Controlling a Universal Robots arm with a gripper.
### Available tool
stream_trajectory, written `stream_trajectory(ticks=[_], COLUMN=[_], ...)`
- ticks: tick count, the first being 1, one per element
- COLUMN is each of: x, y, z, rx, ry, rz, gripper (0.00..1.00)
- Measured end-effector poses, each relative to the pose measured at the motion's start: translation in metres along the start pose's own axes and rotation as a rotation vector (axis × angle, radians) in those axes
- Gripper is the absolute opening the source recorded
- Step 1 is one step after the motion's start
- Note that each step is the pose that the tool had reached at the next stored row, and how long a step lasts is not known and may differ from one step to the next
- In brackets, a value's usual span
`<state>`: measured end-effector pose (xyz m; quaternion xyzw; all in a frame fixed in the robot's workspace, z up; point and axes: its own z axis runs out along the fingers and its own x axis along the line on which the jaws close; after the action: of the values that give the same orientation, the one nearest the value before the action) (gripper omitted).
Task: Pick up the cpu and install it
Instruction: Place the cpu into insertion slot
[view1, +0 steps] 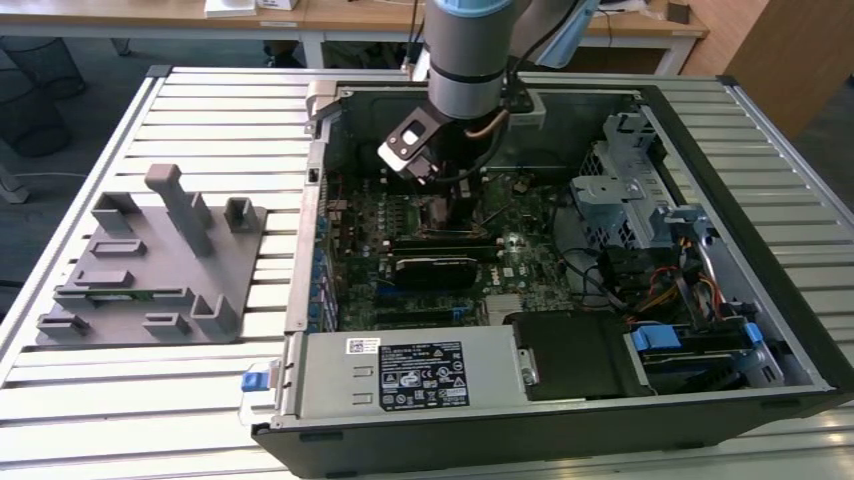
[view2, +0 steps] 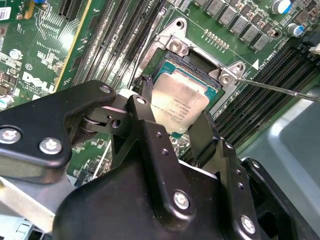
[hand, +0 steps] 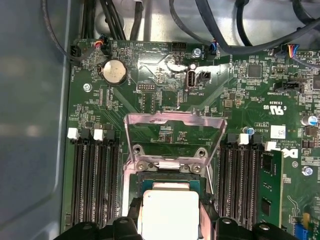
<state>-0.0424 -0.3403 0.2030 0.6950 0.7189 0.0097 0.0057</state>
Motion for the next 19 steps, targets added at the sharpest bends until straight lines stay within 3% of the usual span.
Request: stream_trajectory(ticks=[19], x=[0.0010], y=[-0.0008], z=[0.0107], rx=[0.0004], ry=[0.0001], rz=[0.015], gripper=[0.54])
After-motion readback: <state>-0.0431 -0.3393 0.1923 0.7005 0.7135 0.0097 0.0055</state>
